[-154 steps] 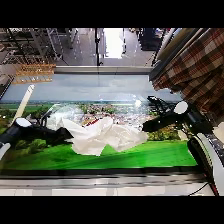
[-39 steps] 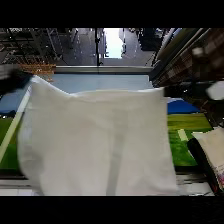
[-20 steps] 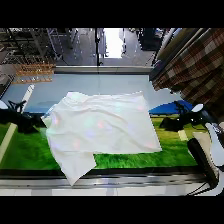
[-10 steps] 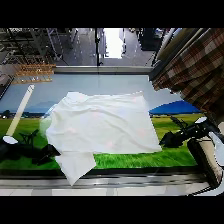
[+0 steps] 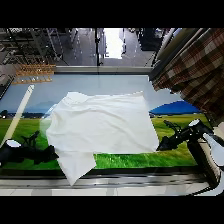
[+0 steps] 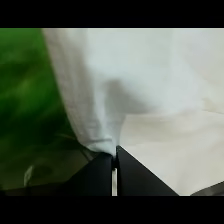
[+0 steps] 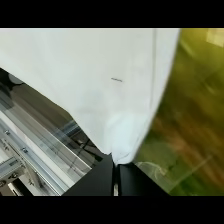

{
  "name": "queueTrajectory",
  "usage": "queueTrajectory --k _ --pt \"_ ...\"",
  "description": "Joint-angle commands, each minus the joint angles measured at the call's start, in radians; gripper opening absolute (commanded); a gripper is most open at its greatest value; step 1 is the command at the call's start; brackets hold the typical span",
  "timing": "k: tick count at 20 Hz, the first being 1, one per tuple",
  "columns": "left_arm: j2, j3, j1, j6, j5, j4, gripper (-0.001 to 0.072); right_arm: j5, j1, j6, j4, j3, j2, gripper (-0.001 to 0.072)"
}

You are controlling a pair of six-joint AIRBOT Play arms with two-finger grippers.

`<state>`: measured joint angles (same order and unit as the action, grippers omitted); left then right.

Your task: Fold the clothes and pants, and hang the long-sleeved shirts on hangers.

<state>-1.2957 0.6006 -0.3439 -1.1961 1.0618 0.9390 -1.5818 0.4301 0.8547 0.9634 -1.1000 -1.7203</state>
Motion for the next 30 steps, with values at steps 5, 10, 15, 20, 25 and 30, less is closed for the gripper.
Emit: queueTrajectory --k 5,10,15,20,25,30 --pt "0.206 0.160 -0.068 0.101 0.251 -0.183 0.0002 -0.092 -0.013 -0.002 -0.196 -0.058 0.300 0.0012" --pt "0.497 0.571 -0.316 0.138 0.369 -0.842 0.0003 -0.083 -0.012 0.049 -0.206 -0.327 0.723 0.0012" --pt "0.554 0.941 -0.536 0.139 0.292 -1.706 0.0004 0.248 -0.013 0.175 0.084 -0.656 1.097 0.0012" --pt "0.494 1.052 -0.605 0.183 0.237 -1.778 0.0003 0.443 -0.013 0.173 0.083 -0.809 1.164 0.0012" --pt "0.378 1.028 -0.417 0.031 0.290 -0.893 0.0005 0.219 -0.013 0.183 -0.111 -0.777 0.924 0.0012" --pt "0.233 0.756 -0.045 0.041 0.188 -0.452 0.0006 0.132 -0.097 0.187 -0.126 -0.494 0.594 0.0013"
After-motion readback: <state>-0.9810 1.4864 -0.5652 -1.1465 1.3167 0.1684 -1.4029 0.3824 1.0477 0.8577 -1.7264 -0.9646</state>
